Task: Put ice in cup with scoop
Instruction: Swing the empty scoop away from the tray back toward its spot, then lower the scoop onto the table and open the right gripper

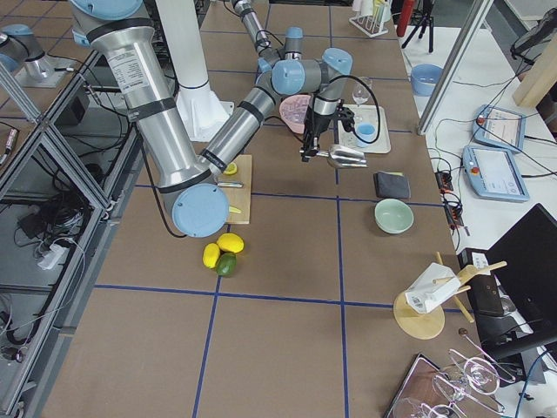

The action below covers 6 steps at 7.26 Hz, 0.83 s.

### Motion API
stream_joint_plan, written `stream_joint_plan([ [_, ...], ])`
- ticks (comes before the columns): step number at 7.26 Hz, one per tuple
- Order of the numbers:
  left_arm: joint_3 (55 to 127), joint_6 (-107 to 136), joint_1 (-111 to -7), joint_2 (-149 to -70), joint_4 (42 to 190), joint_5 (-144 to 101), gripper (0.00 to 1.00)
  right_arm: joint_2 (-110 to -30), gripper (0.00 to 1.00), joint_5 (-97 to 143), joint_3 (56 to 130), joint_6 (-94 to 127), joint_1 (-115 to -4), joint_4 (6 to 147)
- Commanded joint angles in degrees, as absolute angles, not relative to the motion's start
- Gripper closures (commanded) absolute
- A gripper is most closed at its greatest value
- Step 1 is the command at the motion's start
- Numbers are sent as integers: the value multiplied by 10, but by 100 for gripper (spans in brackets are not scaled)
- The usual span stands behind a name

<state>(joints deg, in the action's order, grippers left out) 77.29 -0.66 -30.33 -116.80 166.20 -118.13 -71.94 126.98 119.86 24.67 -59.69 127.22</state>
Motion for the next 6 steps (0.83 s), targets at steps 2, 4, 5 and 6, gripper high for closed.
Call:
stream_joint_plan([
  [2,773,-7,-303,-1167,1662,-1181,0,-915,100,1271,1205,444,-522,937],
  [4,773,-7,-303,-1166,1662,-1181,0,-973,100,1248,1195,544,-461,819],
  [5,773,-7,-302,-1166,1662,-1181,0,-982,100,1242,1172,585,-437,758],
  [6,773,-7,-301,-1163,1662,-1181,0,-982,100,1227,1155,616,-411,730],
])
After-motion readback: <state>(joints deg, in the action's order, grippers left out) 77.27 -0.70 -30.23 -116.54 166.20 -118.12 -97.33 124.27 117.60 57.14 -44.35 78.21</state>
